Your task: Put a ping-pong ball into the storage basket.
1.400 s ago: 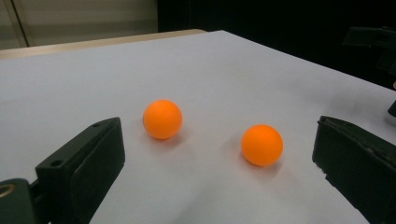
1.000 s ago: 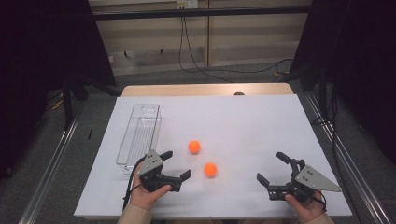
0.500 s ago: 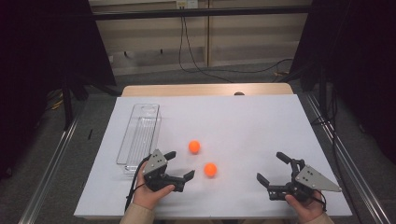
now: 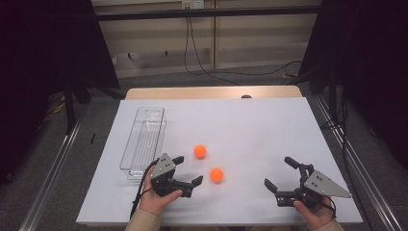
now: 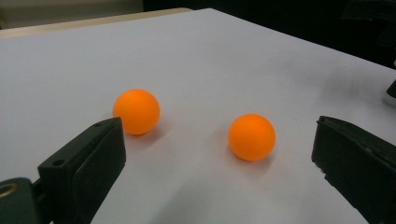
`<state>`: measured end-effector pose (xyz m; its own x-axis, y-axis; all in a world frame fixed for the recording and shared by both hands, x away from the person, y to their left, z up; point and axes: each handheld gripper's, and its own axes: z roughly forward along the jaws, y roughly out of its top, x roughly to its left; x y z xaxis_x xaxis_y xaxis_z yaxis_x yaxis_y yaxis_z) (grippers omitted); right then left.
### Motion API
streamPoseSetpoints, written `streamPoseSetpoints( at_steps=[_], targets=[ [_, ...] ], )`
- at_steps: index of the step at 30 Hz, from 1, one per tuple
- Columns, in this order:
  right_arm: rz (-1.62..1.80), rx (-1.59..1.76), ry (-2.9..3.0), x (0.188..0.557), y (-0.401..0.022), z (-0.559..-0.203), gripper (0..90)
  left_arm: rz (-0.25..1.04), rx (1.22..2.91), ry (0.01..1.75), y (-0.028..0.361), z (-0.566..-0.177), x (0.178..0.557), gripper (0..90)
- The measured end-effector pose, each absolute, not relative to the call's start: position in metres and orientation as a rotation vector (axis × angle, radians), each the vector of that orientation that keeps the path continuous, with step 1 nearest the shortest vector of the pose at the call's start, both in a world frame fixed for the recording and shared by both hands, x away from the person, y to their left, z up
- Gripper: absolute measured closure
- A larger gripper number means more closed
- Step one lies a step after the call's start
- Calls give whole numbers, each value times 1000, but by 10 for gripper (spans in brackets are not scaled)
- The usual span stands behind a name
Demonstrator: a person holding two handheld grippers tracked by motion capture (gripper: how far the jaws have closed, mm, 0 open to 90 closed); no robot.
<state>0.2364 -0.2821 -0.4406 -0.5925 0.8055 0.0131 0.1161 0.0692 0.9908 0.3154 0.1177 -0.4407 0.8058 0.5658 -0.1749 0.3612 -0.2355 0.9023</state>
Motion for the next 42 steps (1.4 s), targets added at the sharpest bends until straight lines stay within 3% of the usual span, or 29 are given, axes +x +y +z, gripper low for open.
streamPoseSetpoints(
  at_steps=[42],
  targets=[
    [1572,918,1784,237,-282,-441,18,189,1917,684,97,-446,320,29]
  ],
)
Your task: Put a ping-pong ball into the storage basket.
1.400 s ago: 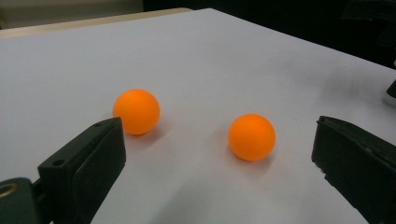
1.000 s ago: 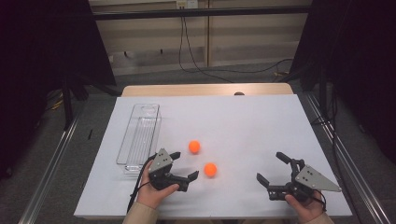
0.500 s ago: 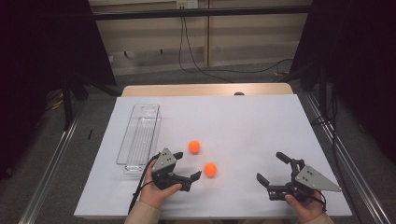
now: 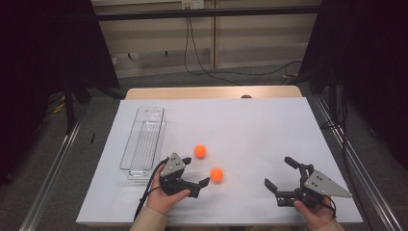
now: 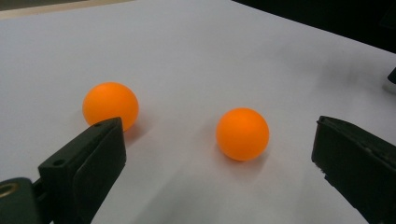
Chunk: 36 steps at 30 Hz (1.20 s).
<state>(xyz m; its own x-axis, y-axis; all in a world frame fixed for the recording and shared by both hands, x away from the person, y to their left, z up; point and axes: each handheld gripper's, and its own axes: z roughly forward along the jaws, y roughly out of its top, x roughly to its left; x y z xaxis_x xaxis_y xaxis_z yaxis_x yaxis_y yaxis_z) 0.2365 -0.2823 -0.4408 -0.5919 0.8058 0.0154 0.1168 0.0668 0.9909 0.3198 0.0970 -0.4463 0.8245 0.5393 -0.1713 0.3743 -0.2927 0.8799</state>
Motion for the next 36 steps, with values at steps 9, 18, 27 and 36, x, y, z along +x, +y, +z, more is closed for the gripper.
streamPoseSetpoints(
  at_steps=[9,18,27,36],
  targets=[
    [1573,919,1785,237,-282,-441,19,176,1930,684,93,-448,320,30],
    [1572,918,1784,236,-282,-441,18,171,1949,677,89,-448,320,30],
    [1572,916,1784,236,-282,-441,18,165,1963,672,86,-450,321,32],
    [1574,917,1783,236,-282,-440,19,153,1970,674,82,-450,321,32]
  ],
)
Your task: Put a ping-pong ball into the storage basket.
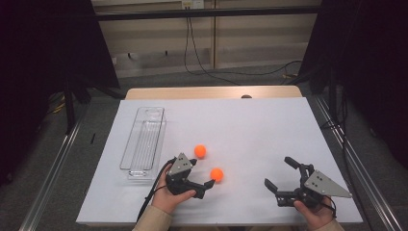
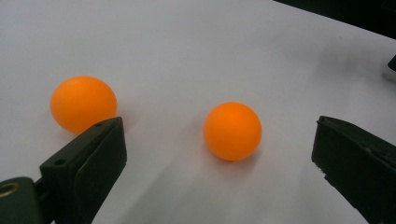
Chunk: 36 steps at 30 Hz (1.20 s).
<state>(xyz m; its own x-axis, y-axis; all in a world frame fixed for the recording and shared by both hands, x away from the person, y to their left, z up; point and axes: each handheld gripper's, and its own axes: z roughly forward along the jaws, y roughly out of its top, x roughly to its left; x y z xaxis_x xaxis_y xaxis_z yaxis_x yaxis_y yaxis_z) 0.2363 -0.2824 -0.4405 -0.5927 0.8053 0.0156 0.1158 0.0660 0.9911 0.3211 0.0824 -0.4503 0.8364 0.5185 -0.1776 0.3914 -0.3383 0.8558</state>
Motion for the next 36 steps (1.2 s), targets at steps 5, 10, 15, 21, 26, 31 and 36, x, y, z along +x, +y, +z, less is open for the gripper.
streamPoseSetpoints(
  at_steps=[5,10,15,21,26,31,36],
  targets=[
    [1574,917,1785,236,-282,-441,19,149,1982,670,81,-451,321,31],
    [1573,916,1785,236,-282,-441,19,136,1989,665,78,-451,321,29],
    [1573,918,1784,236,-282,-441,19,140,1999,667,75,-451,322,29],
    [1574,916,1785,236,-282,-441,19,135,2010,673,73,-451,324,29],
    [1574,917,1784,236,-282,-441,19,132,2011,682,70,-451,324,30],
    [1573,918,1784,236,-282,-441,19,134,2027,681,67,-453,326,37],
    [1573,916,1784,236,-283,-440,19,129,2045,696,64,-452,327,43]
  ],
)
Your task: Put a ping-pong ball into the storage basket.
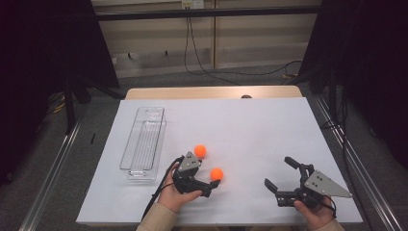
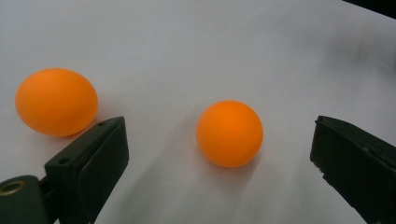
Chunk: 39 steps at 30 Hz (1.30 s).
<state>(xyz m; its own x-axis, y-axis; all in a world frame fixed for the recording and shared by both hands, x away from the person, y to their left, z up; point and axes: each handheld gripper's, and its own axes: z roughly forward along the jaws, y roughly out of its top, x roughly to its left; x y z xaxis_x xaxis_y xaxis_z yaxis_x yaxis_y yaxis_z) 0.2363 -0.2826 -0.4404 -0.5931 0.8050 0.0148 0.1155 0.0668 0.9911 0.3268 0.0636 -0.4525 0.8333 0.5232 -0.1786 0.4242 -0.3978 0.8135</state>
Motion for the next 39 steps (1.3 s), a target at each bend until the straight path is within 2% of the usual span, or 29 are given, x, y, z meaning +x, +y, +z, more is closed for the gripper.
streamPoseSetpoints(
  at_steps=[39],
  targets=[
    [1575,920,1781,236,-283,-440,20,78,2119,676,48,-456,331,205]
  ],
)
